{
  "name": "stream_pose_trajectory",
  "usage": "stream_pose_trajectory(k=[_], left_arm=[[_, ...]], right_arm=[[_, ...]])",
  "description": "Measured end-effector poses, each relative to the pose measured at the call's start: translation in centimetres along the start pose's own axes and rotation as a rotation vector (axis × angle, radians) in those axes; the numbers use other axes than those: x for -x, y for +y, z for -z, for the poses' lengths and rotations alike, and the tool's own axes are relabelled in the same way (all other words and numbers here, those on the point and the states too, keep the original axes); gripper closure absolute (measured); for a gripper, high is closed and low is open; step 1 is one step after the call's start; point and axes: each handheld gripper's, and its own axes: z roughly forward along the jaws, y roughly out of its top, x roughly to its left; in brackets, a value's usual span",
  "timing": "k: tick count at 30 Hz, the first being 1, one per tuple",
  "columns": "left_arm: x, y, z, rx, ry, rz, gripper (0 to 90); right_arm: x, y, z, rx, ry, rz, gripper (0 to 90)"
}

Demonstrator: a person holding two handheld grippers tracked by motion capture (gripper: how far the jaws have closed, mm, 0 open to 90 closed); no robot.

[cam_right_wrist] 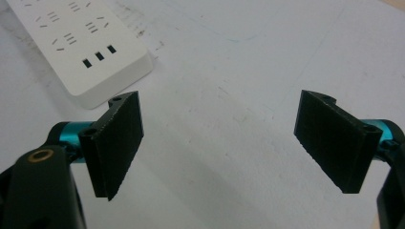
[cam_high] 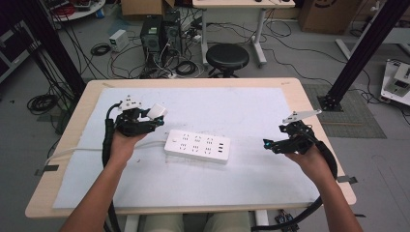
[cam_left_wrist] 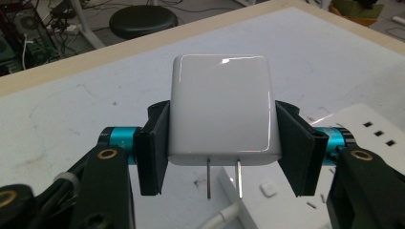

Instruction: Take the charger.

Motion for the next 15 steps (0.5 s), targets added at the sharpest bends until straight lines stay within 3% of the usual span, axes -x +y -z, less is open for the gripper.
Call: stream_pose_trajectory(k=[9,15], left_arm=[[2.0,-0.4,1.8,0.006,-0.086,-0.136,42.7],[3.0,-0.7,2.6,0.018,-0.137,-0.183,42.6]], right_arm=[[-0.5,0.3,-0.2,-0.001,0.015,0.008,17.2],[-0.5,0.2,-0.5,0.001,0.016,0.011,17.2]])
